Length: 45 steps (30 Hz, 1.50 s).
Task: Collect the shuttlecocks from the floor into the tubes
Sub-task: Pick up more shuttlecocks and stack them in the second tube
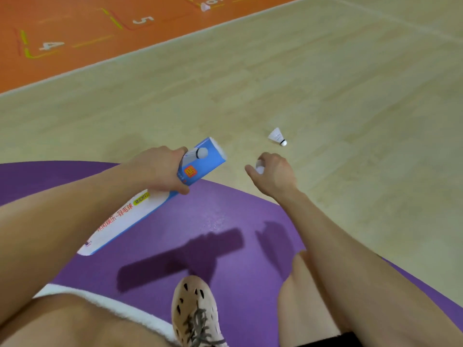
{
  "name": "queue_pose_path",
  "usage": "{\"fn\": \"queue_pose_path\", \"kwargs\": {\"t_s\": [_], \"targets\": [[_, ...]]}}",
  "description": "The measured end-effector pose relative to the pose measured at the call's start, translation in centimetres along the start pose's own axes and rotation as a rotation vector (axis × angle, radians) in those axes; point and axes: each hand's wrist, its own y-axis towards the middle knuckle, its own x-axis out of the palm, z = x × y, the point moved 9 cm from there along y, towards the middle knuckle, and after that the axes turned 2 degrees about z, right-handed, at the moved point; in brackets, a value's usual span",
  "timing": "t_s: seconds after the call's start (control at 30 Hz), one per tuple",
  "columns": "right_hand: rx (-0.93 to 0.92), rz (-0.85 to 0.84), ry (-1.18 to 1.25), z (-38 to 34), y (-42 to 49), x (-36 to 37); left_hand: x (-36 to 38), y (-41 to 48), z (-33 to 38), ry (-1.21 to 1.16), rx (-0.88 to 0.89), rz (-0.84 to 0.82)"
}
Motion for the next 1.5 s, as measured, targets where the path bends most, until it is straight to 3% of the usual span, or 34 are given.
{"fn": "queue_pose_path", "kwargs": {"t_s": [0.13, 0.33, 0.57, 0.7, 0.83, 1.07, 1.17, 1.27, 1.37, 1.5], "targets": [[-0.018, -0.109, -0.218, 4.3, 3.5, 1.8, -0.7, 3.6, 1.5, 0.018, 0.023, 0.069], [-0.144, 0.01, -0.55, 5.4, 11.2, 0.7, -0.8, 8.9, 4.2, -0.111, 0.094, 0.206], [-0.1, -0.271, -0.648, 9.5, 19.7, 4.3, -0.8, 14.5, 4.2, -0.138, 0.06, 0.263], [-0.225, -0.251, -0.725, 11.3, 24.6, 8.4, 0.8, 17.5, 2.9, -0.13, 0.083, 0.325], [-0.285, -0.276, -0.78, 12.8, 28.5, 11.7, 2.3, 17.3, 1.8, -0.102, 0.102, 0.308], [-0.231, -0.354, -0.815, 15.5, 31.3, 14.9, 4.3, 14.4, 0.2, -0.139, -0.013, 0.166], [-0.272, -0.274, -0.708, 12.7, 31.7, 15.5, 3.1, 15.4, -1.1, -0.143, -0.066, 0.183], [-0.345, -0.227, -0.33, 4.6, 31.0, 14.1, 2.0, 15.5, -3.0, -0.164, -0.13, 0.216], [-0.373, -0.199, -0.002, -5.7, 29.3, 9.7, 2.0, 14.2, -5.1, -0.23, -0.217, 0.203], [-0.446, -0.07, 0.22, -16.8, 26.6, 1.7, 1.6, 11.2, -8.7, -0.32, -0.29, 0.16]]}}
